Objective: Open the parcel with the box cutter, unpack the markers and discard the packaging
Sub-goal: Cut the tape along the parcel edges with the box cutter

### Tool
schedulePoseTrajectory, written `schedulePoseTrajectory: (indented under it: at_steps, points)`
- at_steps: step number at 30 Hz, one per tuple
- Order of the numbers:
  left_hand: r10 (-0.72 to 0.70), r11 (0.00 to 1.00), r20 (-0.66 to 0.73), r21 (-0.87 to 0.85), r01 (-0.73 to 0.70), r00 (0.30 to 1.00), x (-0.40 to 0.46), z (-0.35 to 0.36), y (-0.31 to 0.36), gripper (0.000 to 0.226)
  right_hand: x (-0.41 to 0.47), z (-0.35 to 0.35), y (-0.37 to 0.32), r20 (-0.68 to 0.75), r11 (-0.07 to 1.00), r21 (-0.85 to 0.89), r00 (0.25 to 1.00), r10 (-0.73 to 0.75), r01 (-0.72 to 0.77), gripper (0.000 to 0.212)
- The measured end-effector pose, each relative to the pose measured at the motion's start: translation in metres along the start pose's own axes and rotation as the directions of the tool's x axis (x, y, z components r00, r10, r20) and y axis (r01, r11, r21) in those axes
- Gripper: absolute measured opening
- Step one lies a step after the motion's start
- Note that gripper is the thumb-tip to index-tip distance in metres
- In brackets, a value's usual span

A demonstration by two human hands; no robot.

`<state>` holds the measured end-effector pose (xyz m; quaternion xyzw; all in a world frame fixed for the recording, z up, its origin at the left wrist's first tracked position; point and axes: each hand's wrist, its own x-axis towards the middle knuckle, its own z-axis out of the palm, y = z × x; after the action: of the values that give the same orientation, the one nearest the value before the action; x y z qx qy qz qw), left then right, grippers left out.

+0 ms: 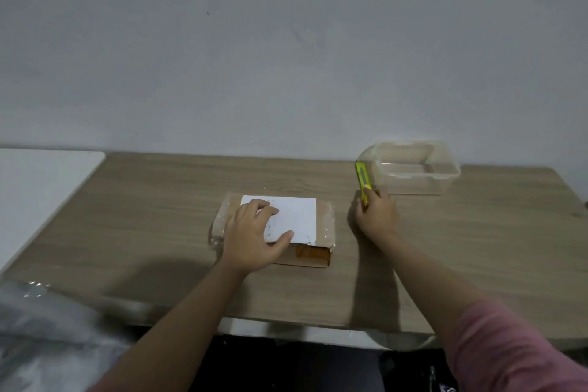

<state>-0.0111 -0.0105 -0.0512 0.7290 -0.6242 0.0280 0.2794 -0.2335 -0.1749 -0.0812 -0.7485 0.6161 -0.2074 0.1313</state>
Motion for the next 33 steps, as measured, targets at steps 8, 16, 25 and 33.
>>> schedulePoseTrajectory:
  at_steps: [8, 16, 25, 33]
  points:
    - [0.006, 0.999, -0.055, 0.053, -0.003, 0.998, -0.003, 0.007, -0.002, 0.051, 0.010, 0.006, 0.001, -0.015, 0.965, 0.190, 0.982, 0.186, -0.180, 0.027]
    - [0.010, 0.996, -0.062, 0.093, -0.005, 0.998, -0.005, 0.007, 0.000, 0.052, 0.014, -0.012, 0.005, 0.330, 0.954, 0.138, 0.920, 0.209, -0.267, 0.027]
    - [-0.013, 0.995, -0.027, 0.099, 0.016, 1.000, 0.001, 0.005, 0.004, 0.055, -0.044, -0.065, -0.010, 0.568, 0.497, 0.712, 0.823, 0.008, -0.496, 0.022]
    - [0.018, 0.998, -0.001, 0.053, -0.018, 1.000, 0.000, 0.003, 0.002, 0.057, -0.093, -0.061, -0.021, 0.372, 0.529, 0.762, 0.921, 0.113, -0.373, 0.019]
